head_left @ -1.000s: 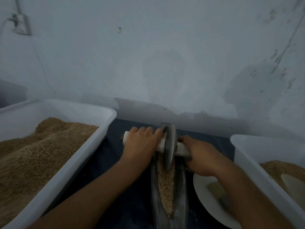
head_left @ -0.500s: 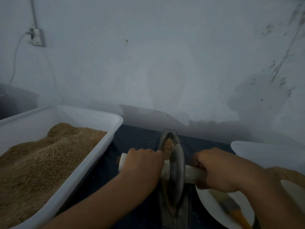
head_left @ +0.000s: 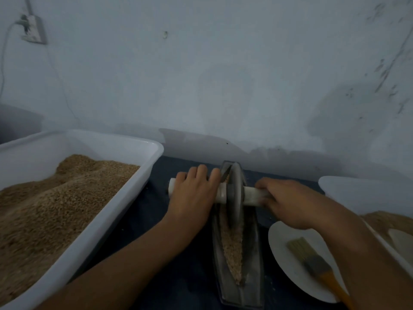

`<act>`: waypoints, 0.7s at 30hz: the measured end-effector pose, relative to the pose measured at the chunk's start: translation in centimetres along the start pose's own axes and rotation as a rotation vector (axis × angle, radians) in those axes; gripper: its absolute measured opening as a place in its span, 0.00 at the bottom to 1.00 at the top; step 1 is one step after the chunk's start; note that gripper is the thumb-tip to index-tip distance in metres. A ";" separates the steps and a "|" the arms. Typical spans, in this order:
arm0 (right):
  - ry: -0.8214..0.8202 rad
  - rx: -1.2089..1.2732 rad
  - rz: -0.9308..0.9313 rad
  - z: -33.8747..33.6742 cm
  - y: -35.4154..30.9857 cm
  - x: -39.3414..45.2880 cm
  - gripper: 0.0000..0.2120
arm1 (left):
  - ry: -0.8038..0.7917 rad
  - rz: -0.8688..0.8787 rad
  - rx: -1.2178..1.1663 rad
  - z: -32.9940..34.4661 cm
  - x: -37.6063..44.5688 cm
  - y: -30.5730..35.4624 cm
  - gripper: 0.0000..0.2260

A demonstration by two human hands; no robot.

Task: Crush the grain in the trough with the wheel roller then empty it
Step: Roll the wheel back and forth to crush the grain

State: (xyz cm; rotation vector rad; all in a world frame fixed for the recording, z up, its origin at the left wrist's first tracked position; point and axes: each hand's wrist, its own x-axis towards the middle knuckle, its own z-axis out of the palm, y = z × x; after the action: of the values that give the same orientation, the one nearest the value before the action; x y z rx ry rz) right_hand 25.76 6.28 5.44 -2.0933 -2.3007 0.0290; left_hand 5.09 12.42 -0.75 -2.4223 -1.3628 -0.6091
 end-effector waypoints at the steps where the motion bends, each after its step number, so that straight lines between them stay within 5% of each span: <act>1: 0.028 0.001 -0.003 0.4 0.2 0.4 0.09 | 0.043 0.026 -0.019 0.3 0.2 -0.2 0.22; 6: 0.066 0.035 0.009 2.0 1.6 1.5 0.16 | 0.189 0.035 0.084 0.6 0.2 -0.5 0.14; 17: -0.001 -0.012 -0.007 -1.2 0.0 -1.1 0.05 | -0.178 -0.149 0.182 -2.7 -0.4 0.6 0.14; 21: -0.127 -0.107 -0.019 -2.7 -1.8 -2.8 0.13 | -0.358 -0.113 0.208 -4.1 -0.9 1.1 0.11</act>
State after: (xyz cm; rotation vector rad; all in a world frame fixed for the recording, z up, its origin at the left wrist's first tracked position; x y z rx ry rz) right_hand 24.28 3.26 8.19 -2.1797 -2.4455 0.0409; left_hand 4.67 9.33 2.31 -2.3721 -1.6170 -0.0481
